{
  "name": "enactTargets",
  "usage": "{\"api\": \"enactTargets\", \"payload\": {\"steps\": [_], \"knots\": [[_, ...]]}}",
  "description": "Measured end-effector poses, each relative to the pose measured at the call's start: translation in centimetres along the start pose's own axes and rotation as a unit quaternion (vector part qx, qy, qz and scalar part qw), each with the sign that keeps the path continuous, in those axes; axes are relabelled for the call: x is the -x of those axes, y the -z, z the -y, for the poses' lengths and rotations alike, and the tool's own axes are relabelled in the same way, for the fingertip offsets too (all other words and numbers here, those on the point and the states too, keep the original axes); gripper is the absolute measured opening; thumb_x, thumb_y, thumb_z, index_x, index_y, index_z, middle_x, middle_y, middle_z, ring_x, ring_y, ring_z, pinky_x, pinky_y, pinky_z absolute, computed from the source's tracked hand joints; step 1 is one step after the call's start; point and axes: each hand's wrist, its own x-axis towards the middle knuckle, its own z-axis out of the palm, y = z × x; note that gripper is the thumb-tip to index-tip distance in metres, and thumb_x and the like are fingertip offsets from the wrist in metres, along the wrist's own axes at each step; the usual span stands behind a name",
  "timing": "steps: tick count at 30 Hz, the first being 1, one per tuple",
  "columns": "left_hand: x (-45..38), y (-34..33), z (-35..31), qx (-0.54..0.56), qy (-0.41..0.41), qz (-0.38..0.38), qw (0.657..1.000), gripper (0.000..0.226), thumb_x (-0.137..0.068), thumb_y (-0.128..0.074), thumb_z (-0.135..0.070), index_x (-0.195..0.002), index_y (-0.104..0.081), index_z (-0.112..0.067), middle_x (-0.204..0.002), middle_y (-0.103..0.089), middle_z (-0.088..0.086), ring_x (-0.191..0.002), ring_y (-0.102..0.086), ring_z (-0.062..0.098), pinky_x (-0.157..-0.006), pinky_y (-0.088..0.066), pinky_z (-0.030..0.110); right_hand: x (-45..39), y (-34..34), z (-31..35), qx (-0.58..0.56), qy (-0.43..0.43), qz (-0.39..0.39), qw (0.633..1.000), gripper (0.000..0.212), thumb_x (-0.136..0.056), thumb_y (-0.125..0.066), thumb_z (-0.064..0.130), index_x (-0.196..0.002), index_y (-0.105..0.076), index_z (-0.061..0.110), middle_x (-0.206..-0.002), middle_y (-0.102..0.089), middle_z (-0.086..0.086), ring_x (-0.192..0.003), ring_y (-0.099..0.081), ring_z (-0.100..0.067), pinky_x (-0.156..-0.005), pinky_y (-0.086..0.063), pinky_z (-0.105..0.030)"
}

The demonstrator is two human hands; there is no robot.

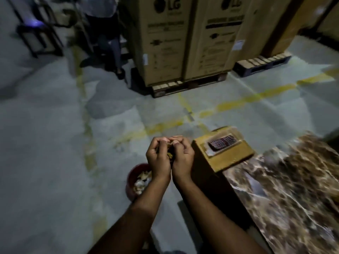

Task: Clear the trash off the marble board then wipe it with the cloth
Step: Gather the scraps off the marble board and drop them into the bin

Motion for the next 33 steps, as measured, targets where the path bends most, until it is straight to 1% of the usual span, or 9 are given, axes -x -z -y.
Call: {"api": "enactTargets", "payload": {"steps": [8, 11, 12, 13, 14, 15, 19, 24, 33], "knots": [[-7.9, 7.9, 7.2, -0.052, 0.049, -0.171, 0.983, 0.018, -0.097, -0.053, -0.003, -0.084, -0.065, -0.005, -0.076, -0.069, 0.002, -0.073, -0.067, 0.017, -0.067, -0.055, 0.034, -2.5, -9.6, -10.6, 0.054, -0.123, 0.124, 0.983, 0.030, -0.083, -0.052, 0.034, -0.089, -0.066, 0.009, -0.093, -0.067, -0.014, -0.089, -0.066, -0.030, -0.080, -0.054, -0.045], [-10.6, 11.3, 20.2, -0.125, 0.109, -0.178, 0.970, 0.021, -0.094, -0.050, -0.032, -0.091, -0.071, -0.031, -0.092, -0.073, -0.012, -0.088, -0.068, 0.006, -0.079, -0.057, 0.032, -4.1, -11.5, -15.2, 0.040, -0.140, 0.199, 0.969, 0.040, -0.093, -0.050, 0.026, -0.090, -0.063, -0.011, -0.090, -0.066, -0.008, -0.085, -0.063, -0.019, -0.087, -0.055, -0.050], [-11.1, 13.1, 26.3, -0.129, 0.139, -0.156, 0.969, 0.028, -0.097, -0.044, -0.042, -0.108, -0.070, -0.039, -0.110, -0.069, -0.021, -0.103, -0.062, -0.002, -0.096, -0.053, 0.038, -4.4, -12.0, -17.1, 0.033, -0.154, 0.244, 0.957, 0.046, -0.101, -0.044, 0.018, -0.093, -0.057, -0.025, -0.093, -0.064, -0.006, -0.084, -0.056, -0.008, -0.092, -0.054, -0.036], [-11.4, 14.1, 30.4, -0.130, 0.173, -0.162, 0.963, 0.033, -0.100, -0.042, -0.049, -0.125, -0.064, -0.042, -0.123, -0.060, -0.025, -0.114, -0.053, -0.007, -0.109, -0.045, 0.046, -4.7, -12.3, -19.4, 0.025, -0.186, 0.279, 0.942, 0.049, -0.106, -0.038, 0.011, -0.099, -0.047, -0.037, -0.077, -0.018, 0.014, -0.083, -0.049, -0.003, -0.094, -0.049, -0.022], [-11.8, 15.0, 32.4, -0.131, 0.181, -0.169, 0.960, 0.034, -0.101, -0.047, -0.048, -0.128, -0.063, -0.037, -0.124, -0.060, -0.022, -0.114, -0.052, -0.007, -0.110, -0.043, 0.045, -5.3, -12.4, -22.1, 0.043, -0.205, 0.289, 0.934, 0.048, -0.106, -0.037, 0.009, -0.103, -0.047, -0.037, -0.137, -0.033, -0.048, -0.082, -0.049, -0.002, -0.095, -0.048, -0.021], [-12.3, 14.9, 32.1, -0.117, 0.202, -0.208, 0.950, 0.027, -0.098, -0.056, -0.042, -0.116, -0.070, -0.029, -0.115, -0.068, -0.014, -0.104, -0.059, -0.005, -0.102, -0.050, 0.036, -5.9, -12.4, -25.0, 0.039, -0.204, 0.262, 0.942, 0.042, -0.102, -0.043, 0.011, -0.097, -0.057, -0.028, -0.105, -0.068, -0.018, -0.085, -0.057, -0.006, -0.096, -0.052, -0.035], [-15.3, 14.4, 34.0, -0.136, 0.173, -0.261, 0.940, 0.027, -0.082, -0.060, -0.052, -0.084, -0.073, -0.029, -0.089, -0.075, -0.003, -0.087, -0.069, 0.010, -0.080, -0.055, 0.028, -7.5, -12.2, -41.7, 0.079, -0.202, 0.232, 0.948, 0.031, -0.089, -0.052, 0.032, -0.099, -0.071, 0.010, -0.100, -0.072, -0.007, -0.098, -0.068, -0.026, -0.088, -0.053, -0.041], [-16.5, 19.3, 48.4, -0.222, 0.182, -0.219, 0.932, 0.038, -0.090, -0.050, -0.049, -0.098, -0.071, -0.019, -0.101, -0.073, -0.001, -0.098, -0.068, 0.019, -0.092, -0.053, 0.046, -8.1, -11.1, -55.4, 0.166, -0.132, 0.305, 0.928, 0.047, -0.096, -0.044, 0.044, -0.115, -0.069, 0.008, -0.115, -0.068, -0.004, -0.111, -0.063, -0.012, -0.099, -0.048, -0.028], [-16.5, 26.0, 57.7, -0.359, 0.108, -0.021, 0.927, 0.042, -0.098, -0.042, -0.040, -0.123, -0.065, -0.015, -0.130, -0.064, 0.006, -0.123, -0.057, 0.025, -0.106, -0.042, 0.050, -10.5, -9.7, -66.5, 0.278, -0.052, 0.492, 0.823, 0.053, -0.105, -0.032, 0.053, -0.150, -0.047, 0.029, -0.158, -0.045, 0.004, -0.150, -0.034, -0.017, -0.121, -0.029, -0.052]]}}
